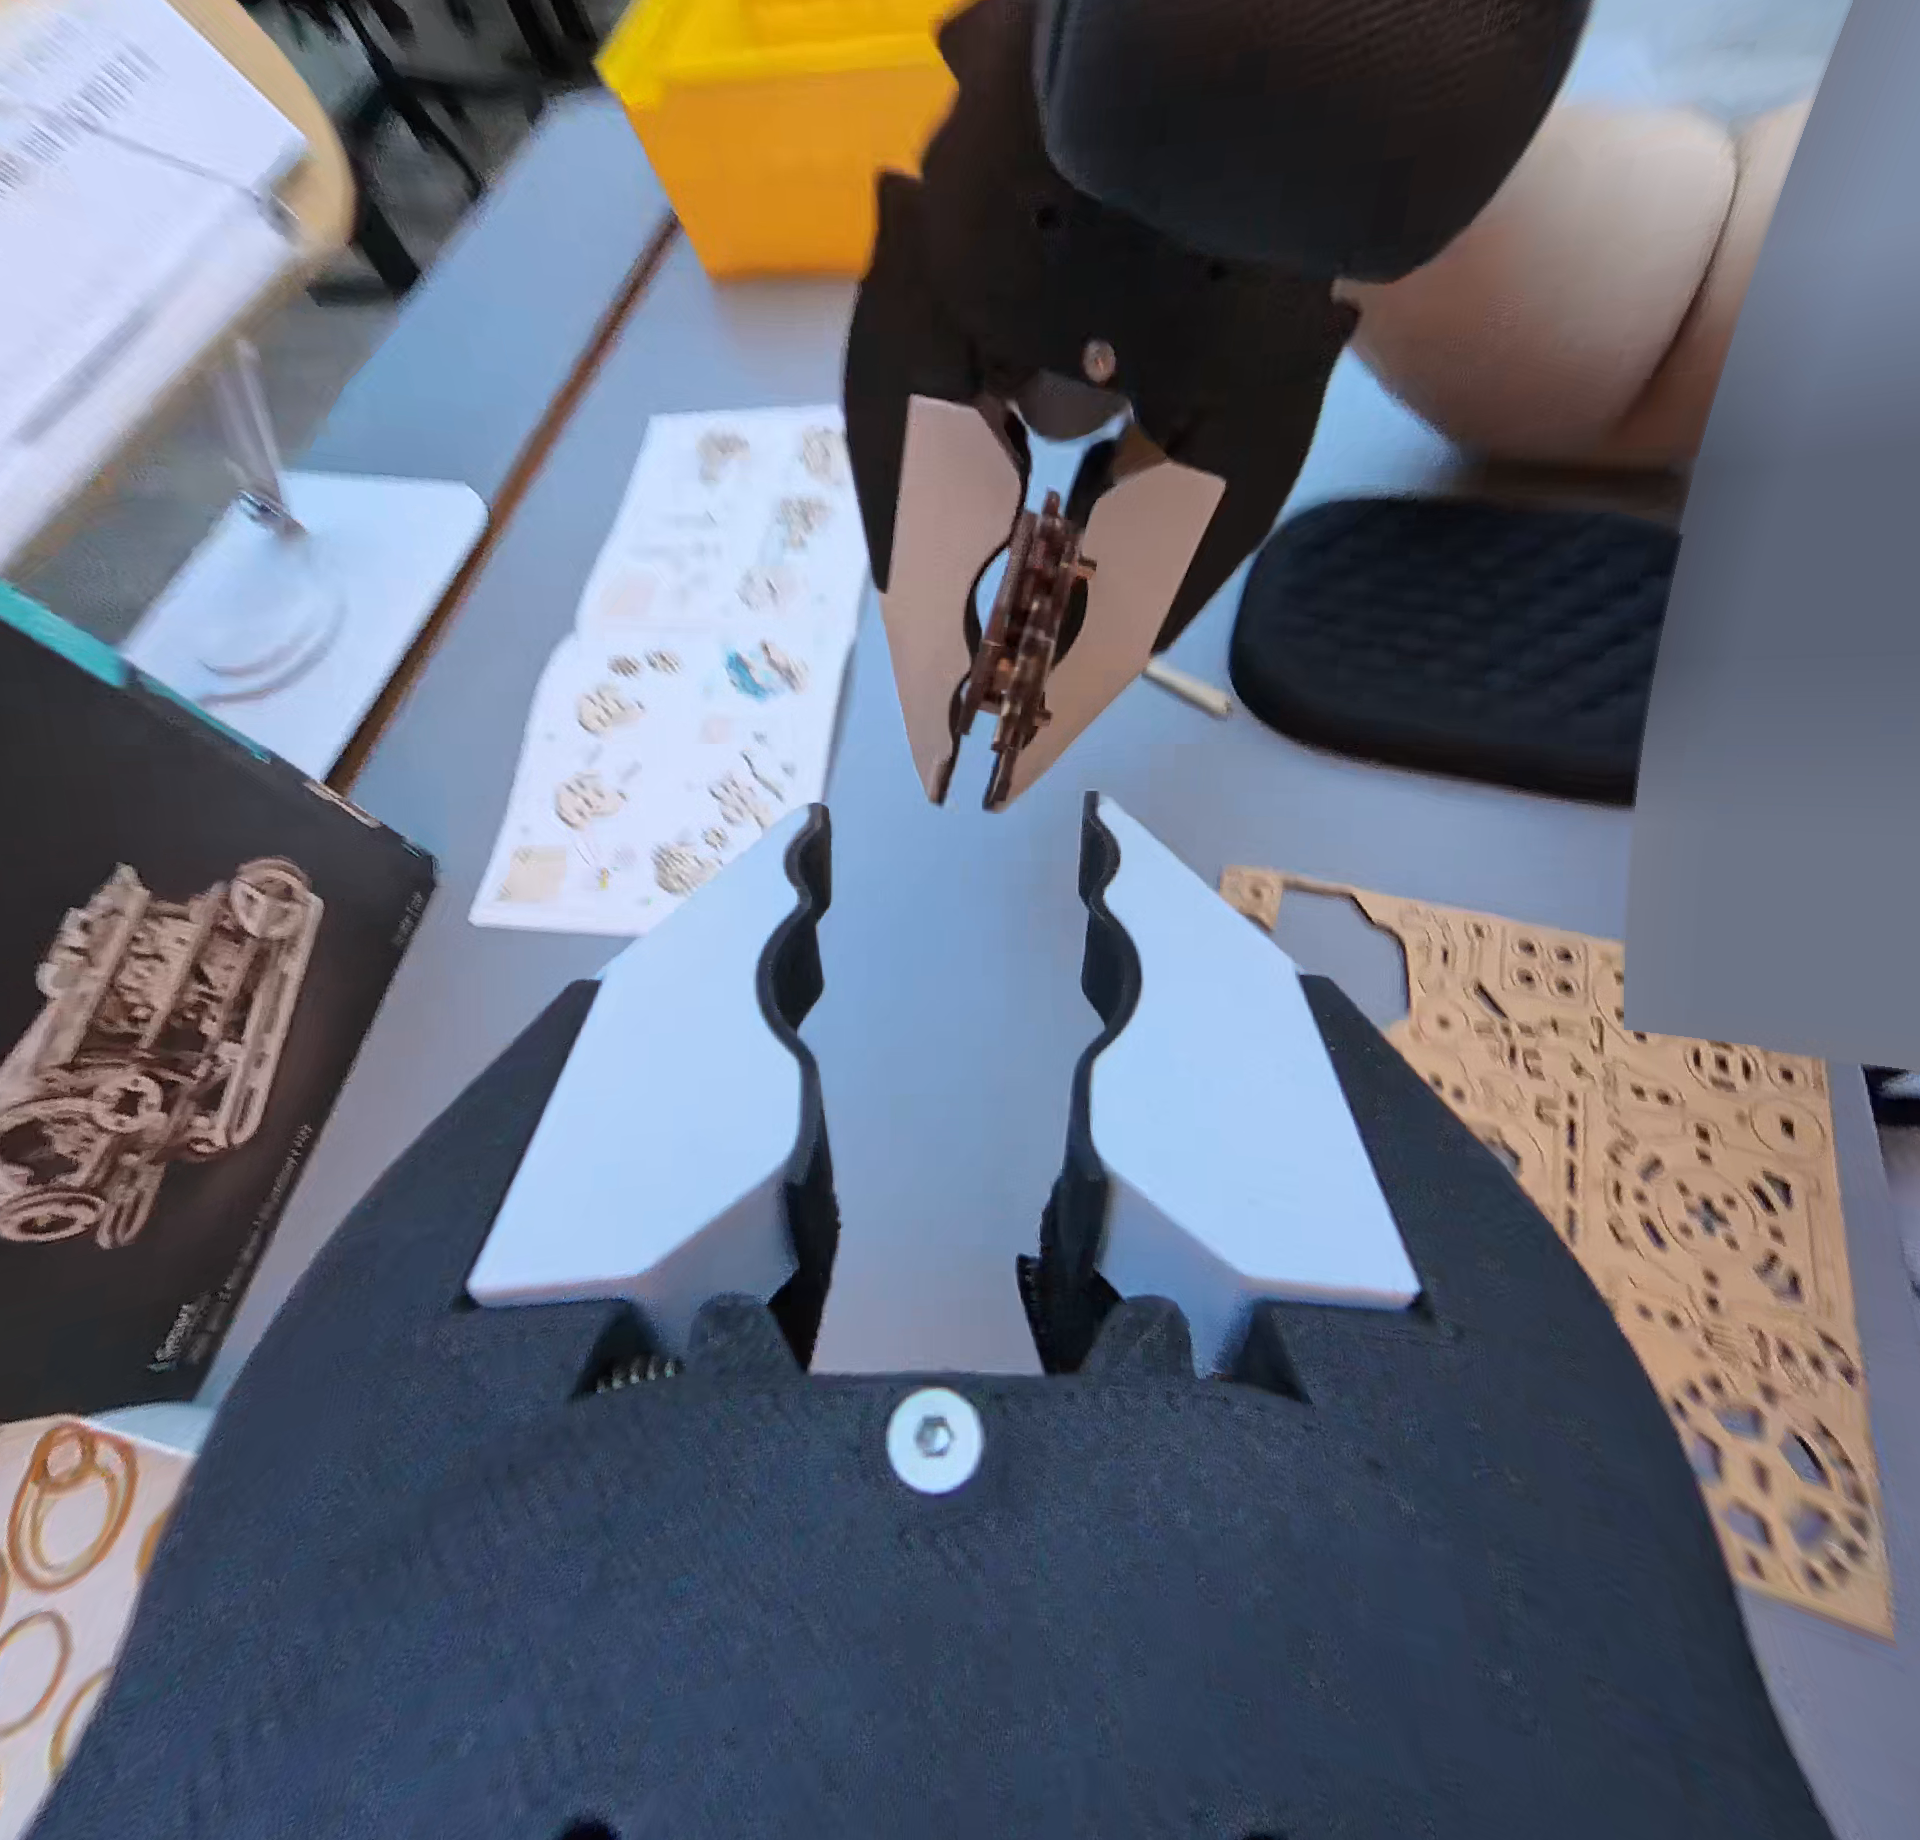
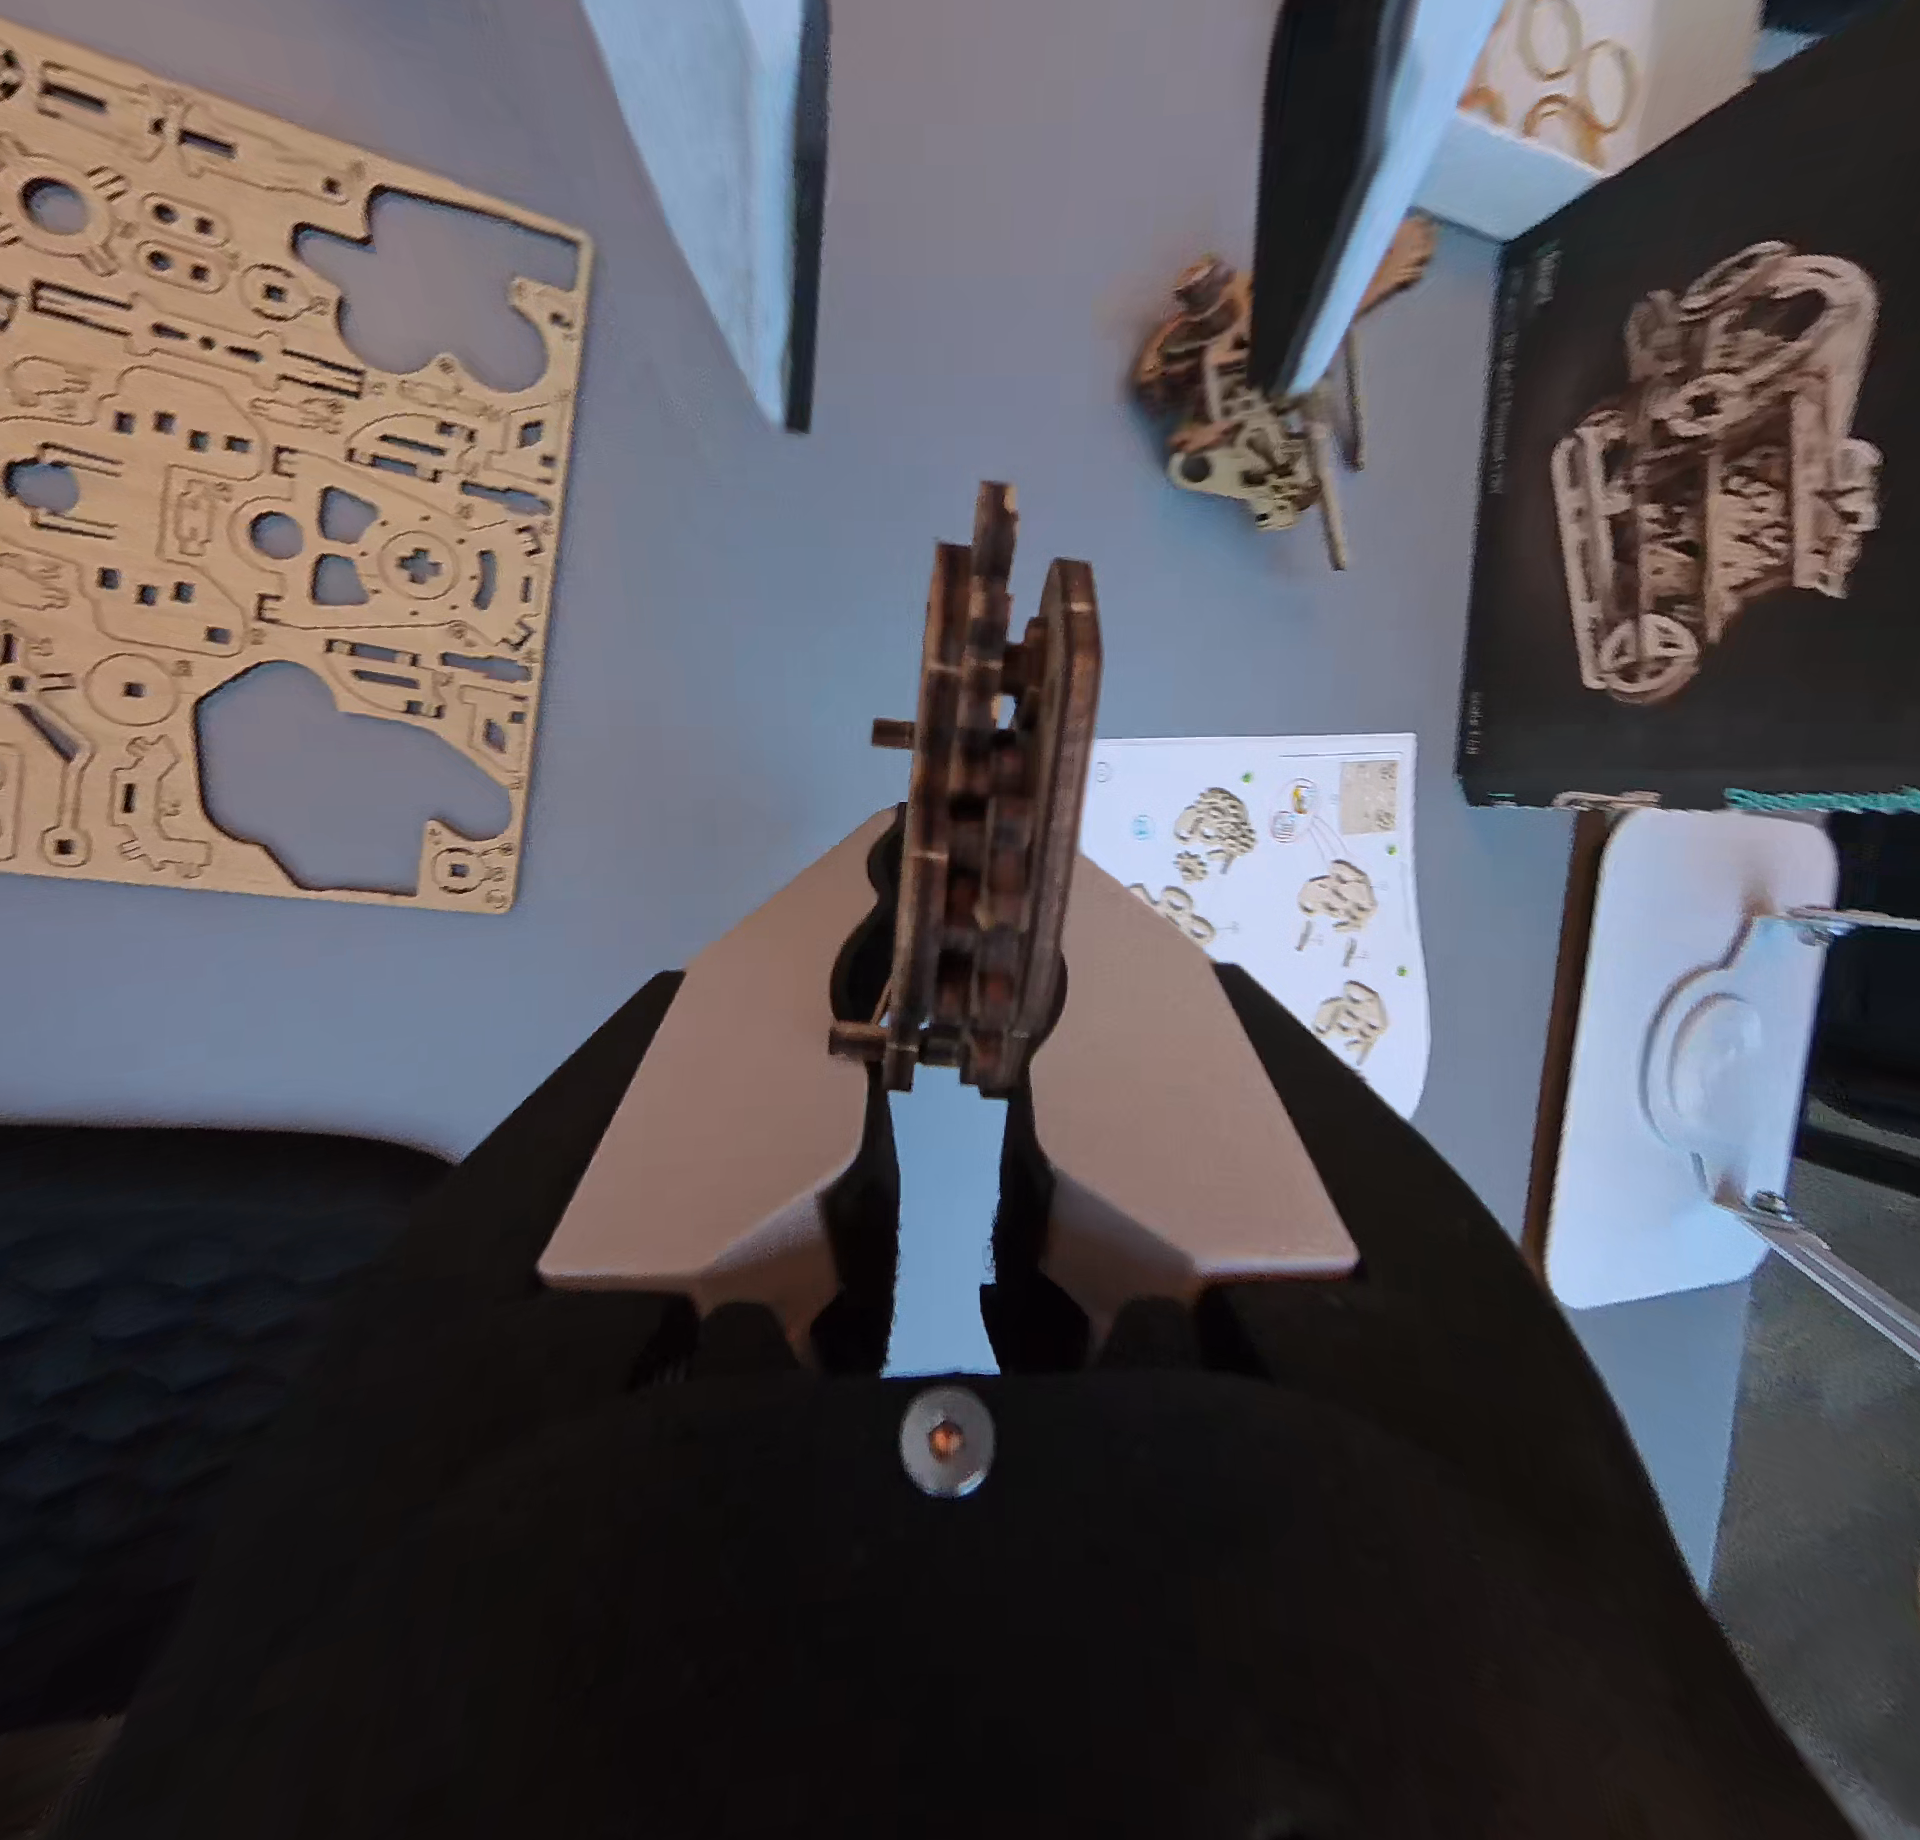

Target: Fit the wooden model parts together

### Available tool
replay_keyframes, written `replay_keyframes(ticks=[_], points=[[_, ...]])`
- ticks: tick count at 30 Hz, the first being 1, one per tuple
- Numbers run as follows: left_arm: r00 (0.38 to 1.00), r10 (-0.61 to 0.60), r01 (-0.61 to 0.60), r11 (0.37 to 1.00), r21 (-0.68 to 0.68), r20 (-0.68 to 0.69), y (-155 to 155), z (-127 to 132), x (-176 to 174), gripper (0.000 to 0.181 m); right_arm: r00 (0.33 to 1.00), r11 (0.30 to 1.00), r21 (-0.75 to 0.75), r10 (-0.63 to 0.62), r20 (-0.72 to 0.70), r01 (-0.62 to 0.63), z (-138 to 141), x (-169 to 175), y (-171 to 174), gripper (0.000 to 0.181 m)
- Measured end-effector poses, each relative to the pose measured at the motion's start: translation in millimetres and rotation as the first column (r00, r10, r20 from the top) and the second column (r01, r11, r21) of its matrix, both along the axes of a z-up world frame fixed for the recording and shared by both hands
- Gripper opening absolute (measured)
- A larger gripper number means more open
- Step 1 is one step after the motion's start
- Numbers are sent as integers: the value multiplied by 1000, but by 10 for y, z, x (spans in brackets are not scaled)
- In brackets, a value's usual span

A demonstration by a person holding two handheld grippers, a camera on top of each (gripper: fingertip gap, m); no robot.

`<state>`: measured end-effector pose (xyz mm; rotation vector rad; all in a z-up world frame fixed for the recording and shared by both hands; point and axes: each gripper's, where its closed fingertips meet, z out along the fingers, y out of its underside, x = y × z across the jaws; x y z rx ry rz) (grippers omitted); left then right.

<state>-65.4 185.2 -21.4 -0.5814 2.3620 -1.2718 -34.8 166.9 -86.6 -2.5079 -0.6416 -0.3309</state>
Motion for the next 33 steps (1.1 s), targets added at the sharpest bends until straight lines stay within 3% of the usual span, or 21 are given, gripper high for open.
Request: replay_keyframes(ticks=[3,6,10,16,21,24,27,31,32,33], points=[[981,57,-19,979,-205,184,152,325,184,51,997,994,92,-62,53,57,188,212,2,11],[944,139,-48,955,-293,298,342,378,328,55,980,986,117,-138,141,122,292,429,-75,11],[954,158,-75,948,-309,254,358,213,410,54,972,976,149,-179,154,156,358,521,-90,8],[958,124,-35,945,-326,259,210,199,358,50,960,977,143,-184,211,156,329,538,-64,7],[948,123,-17,940,-340,293,168,265,322,45,966,972,179,-184,184,151,354,528,-8,8],[928,167,-48,941,-336,334,196,292,369,42,974,960,206,-211,78,191,383,547,-4,10],[893,343,-234,907,-351,291,358,271,586,27,959,945,226,-264,100,236,413,713,-58,11],[881,462,-380,822,-424,107,406,219,720,14,955,940,218,-286,82,263,391,774,-90,12],[885,461,-393,810,-435,59,386,202,727,24,953,939,216,-291,81,268,385,785,-96,12],[912,410,-357,827,-434,31,313,178,687,48,952,937,218,-296,82,273,385,797,-98,12]])
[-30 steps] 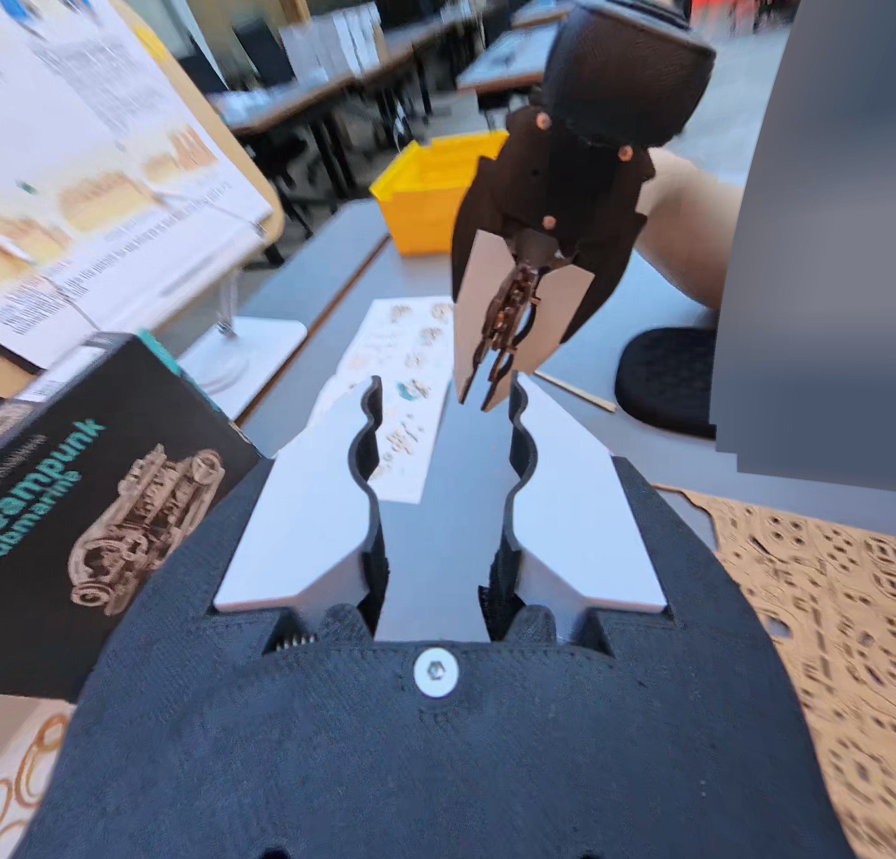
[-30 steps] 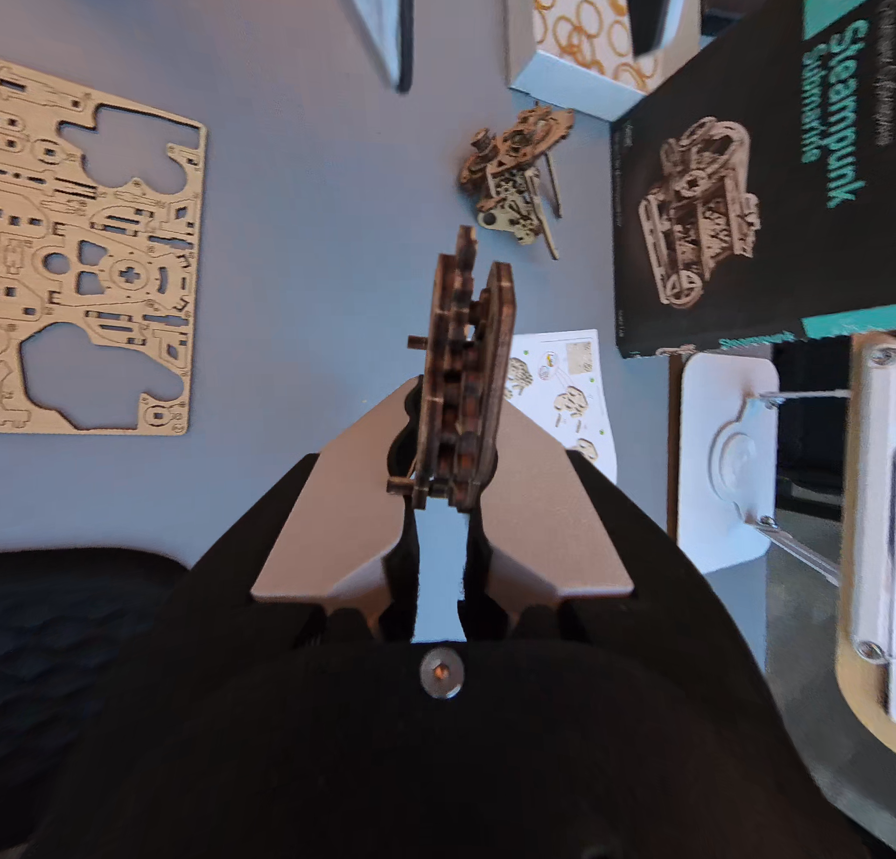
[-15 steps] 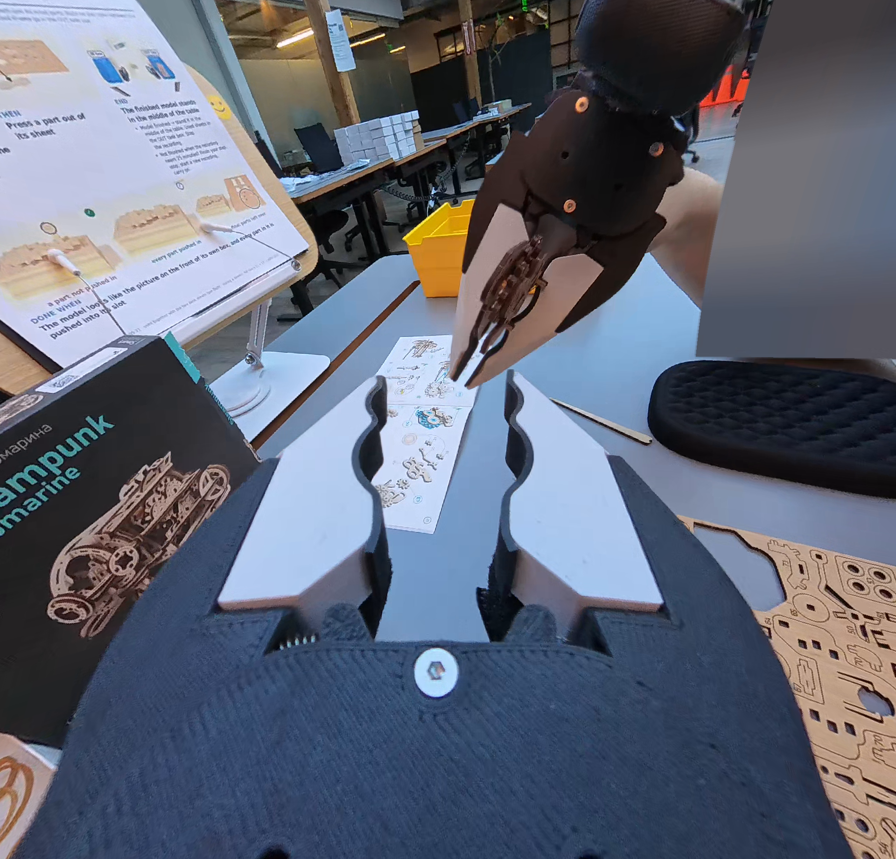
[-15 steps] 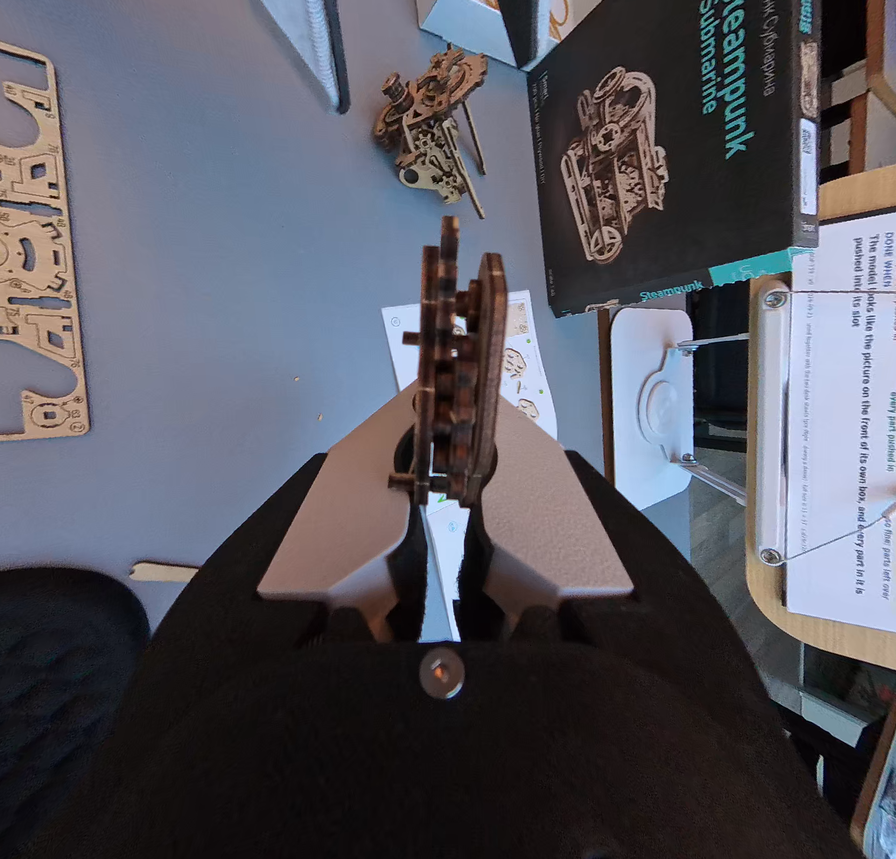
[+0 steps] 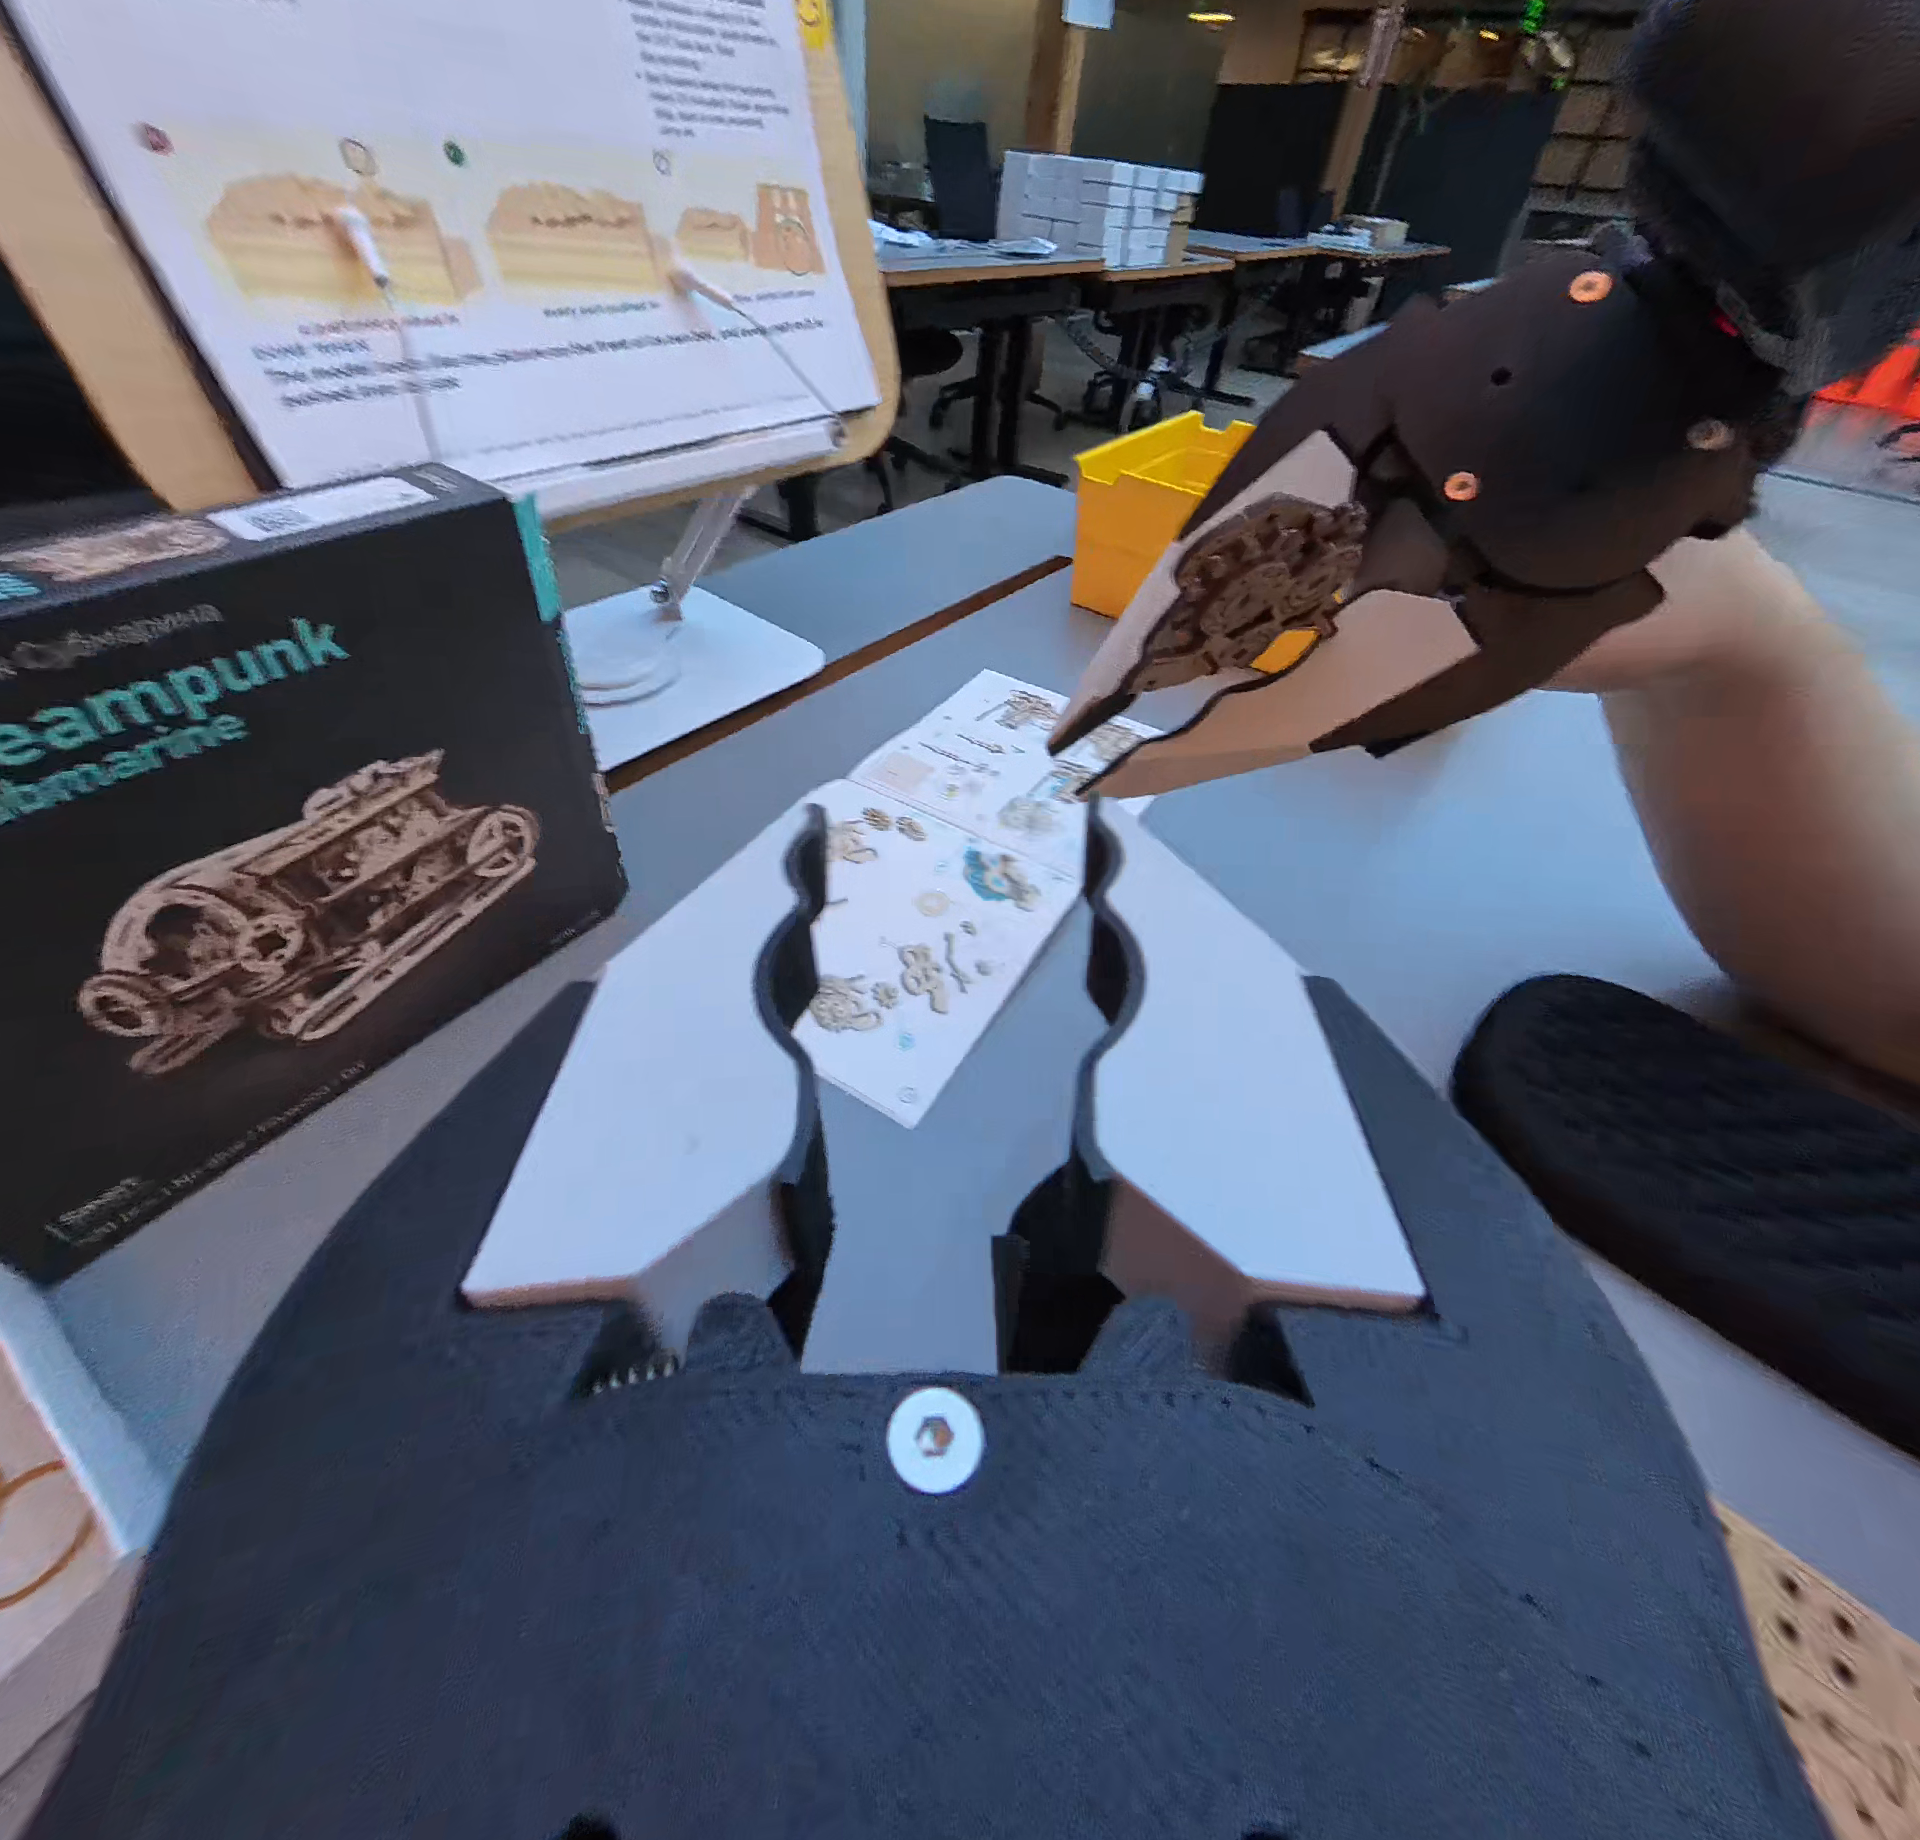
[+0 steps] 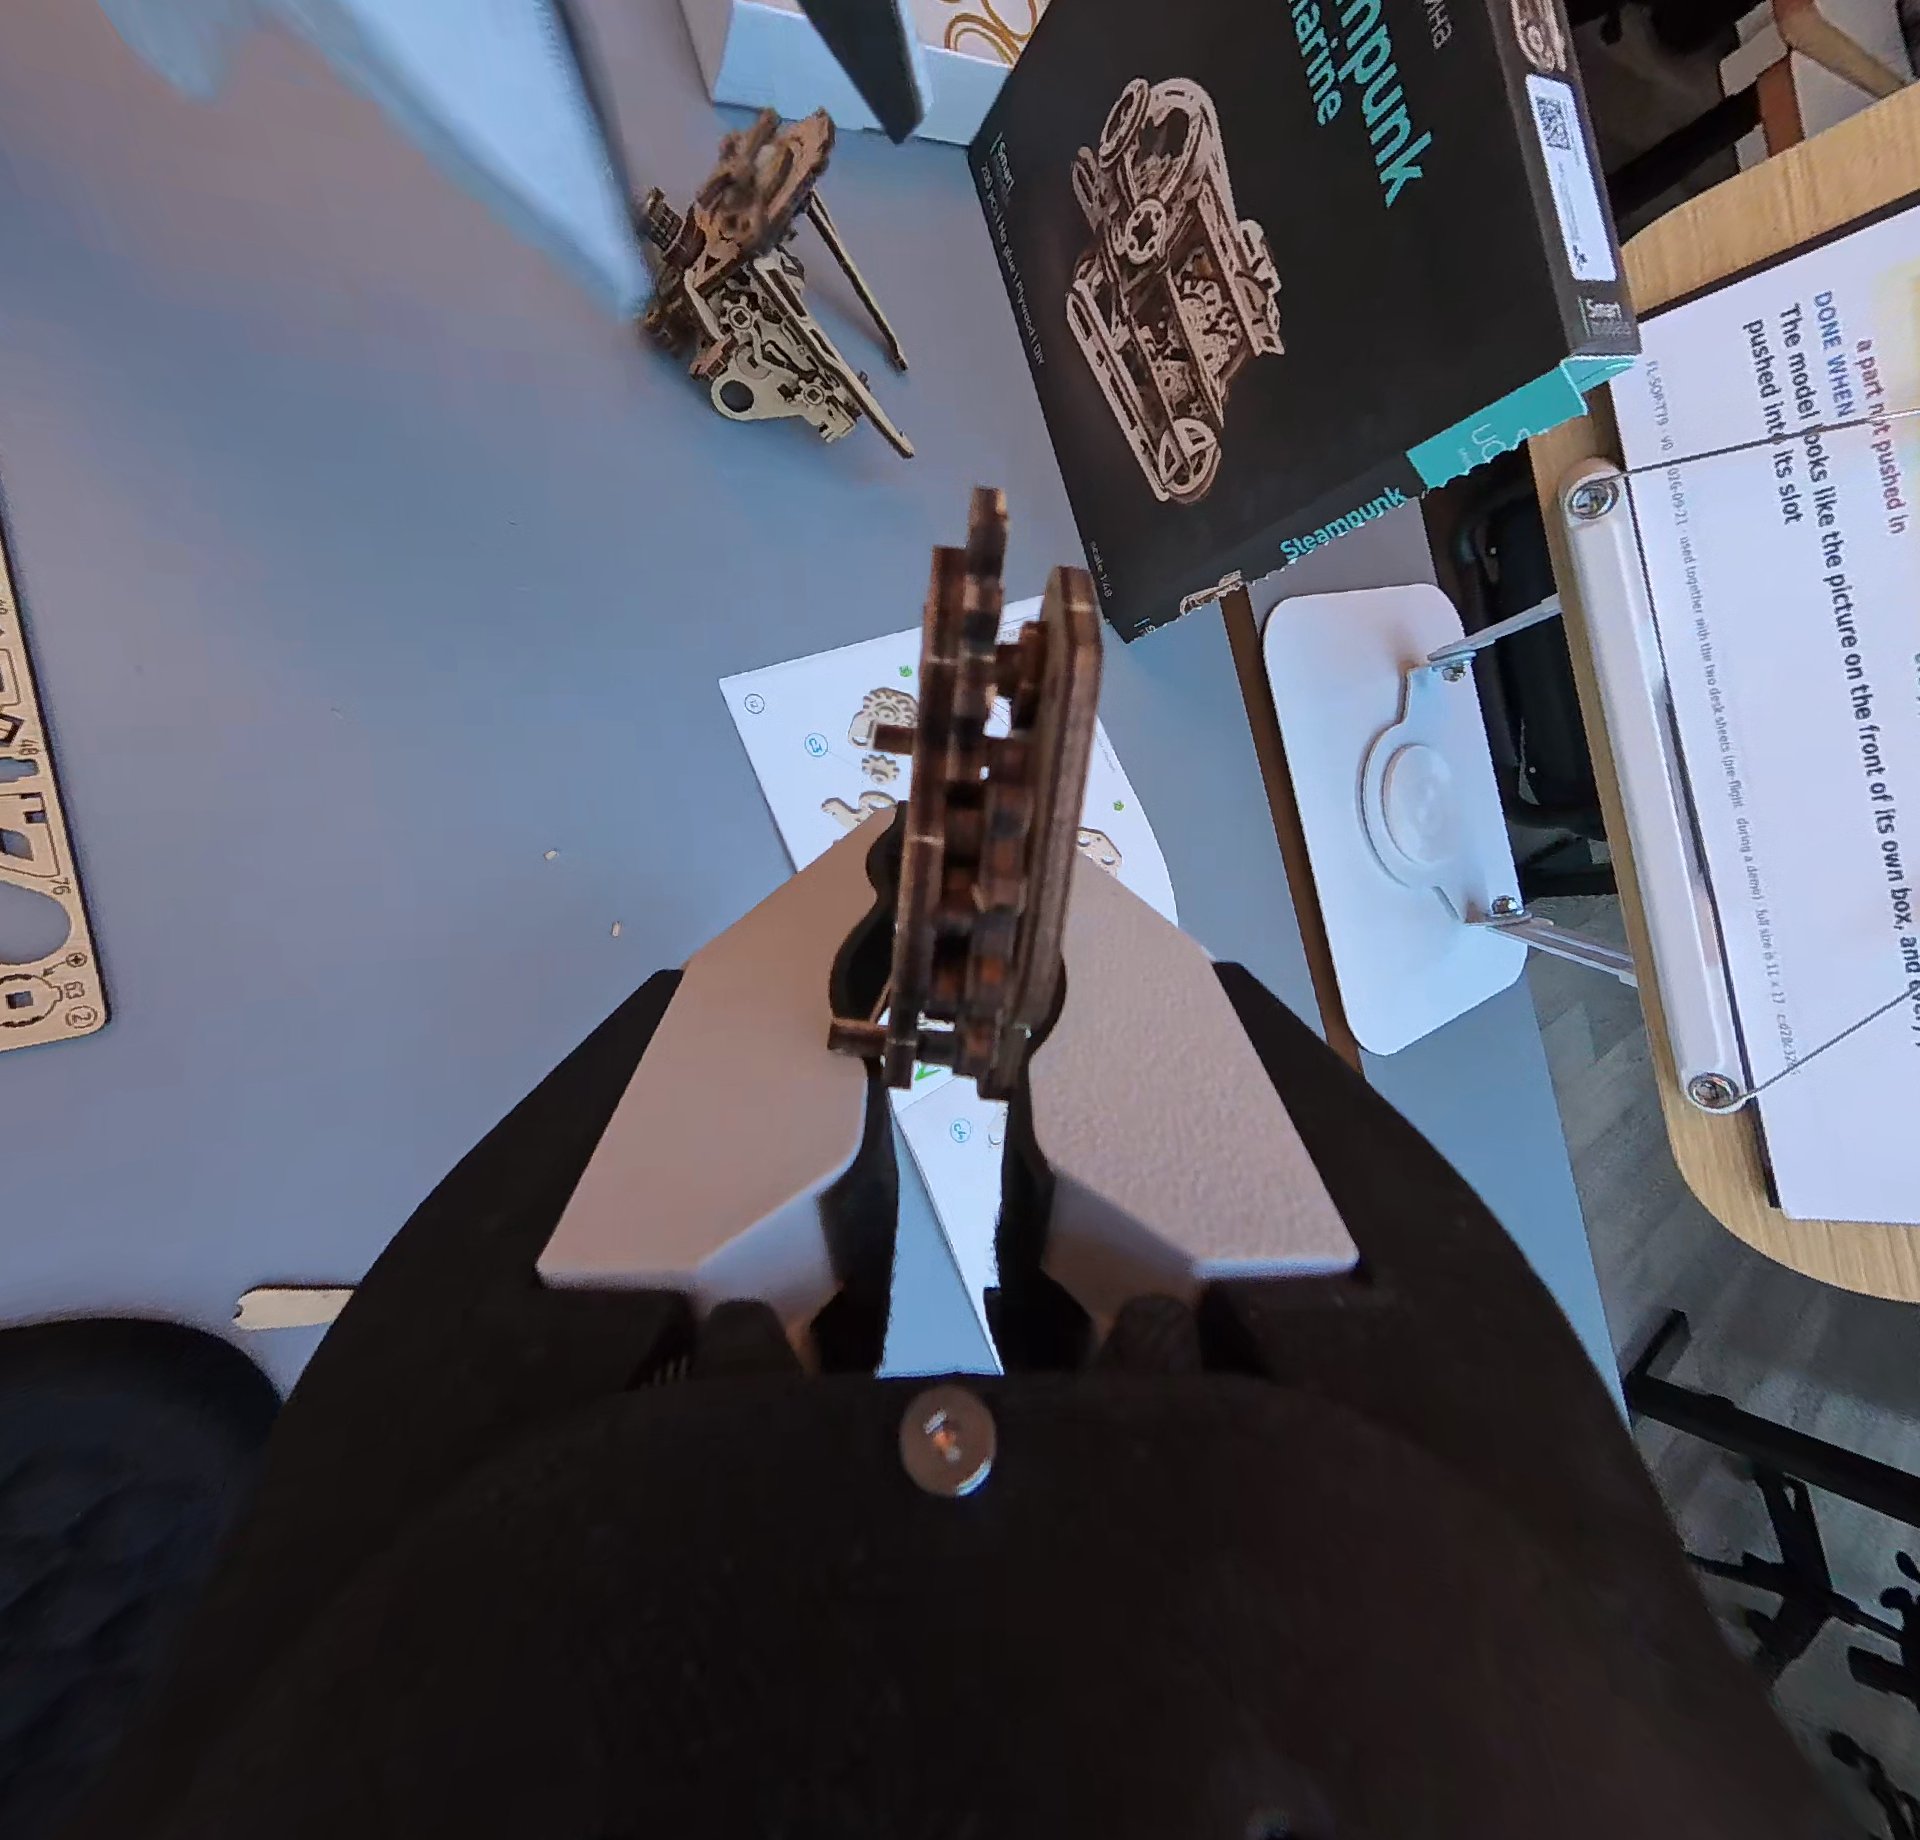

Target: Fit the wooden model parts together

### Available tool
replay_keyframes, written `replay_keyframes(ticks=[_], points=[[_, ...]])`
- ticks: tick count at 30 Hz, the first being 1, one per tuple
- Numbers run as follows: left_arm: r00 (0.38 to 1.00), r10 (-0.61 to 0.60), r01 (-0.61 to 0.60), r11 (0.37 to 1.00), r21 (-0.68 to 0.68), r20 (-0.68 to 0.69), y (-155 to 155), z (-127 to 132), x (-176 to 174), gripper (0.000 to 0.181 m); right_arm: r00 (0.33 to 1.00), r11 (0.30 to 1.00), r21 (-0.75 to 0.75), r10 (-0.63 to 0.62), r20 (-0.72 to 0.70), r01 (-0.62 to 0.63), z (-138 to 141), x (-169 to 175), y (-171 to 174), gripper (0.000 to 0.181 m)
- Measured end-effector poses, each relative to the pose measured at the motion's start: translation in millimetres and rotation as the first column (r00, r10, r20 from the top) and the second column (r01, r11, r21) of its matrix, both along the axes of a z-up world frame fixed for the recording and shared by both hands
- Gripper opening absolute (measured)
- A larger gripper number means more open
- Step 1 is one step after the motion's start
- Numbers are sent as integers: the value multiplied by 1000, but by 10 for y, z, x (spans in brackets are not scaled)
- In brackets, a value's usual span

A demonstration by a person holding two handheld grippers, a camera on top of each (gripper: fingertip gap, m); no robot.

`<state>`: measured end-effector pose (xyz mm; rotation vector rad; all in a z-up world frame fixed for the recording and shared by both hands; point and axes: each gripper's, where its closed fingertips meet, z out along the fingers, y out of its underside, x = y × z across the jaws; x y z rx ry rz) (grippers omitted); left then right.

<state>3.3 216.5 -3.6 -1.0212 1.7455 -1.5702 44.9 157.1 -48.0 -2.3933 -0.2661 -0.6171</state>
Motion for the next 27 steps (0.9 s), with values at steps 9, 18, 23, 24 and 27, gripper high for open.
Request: replay_keyframes(ticks=[9,18,23,24,27], points=[[998,-61,57,989,-140,-23,-68,145,-70,87,1000,1000,12,6,-22,-6,17,-5,-8,12],[997,66,-71,981,-180,-34,16,226,-6,91,999,999,46,22,-43,-20,108,-45,-27,12],[999,32,-32,991,-128,0,-111,215,-58,93,997,997,61,51,-51,-48,147,-126,-4,12],[1000,1,2,994,-105,23,-158,222,-92,93,997,996,64,64,-52,-61,153,-161,11,12],[979,-166,161,986,49,121,-328,231,-280,99,994,994,49,100,-33,-98,134,-262,56,12]])
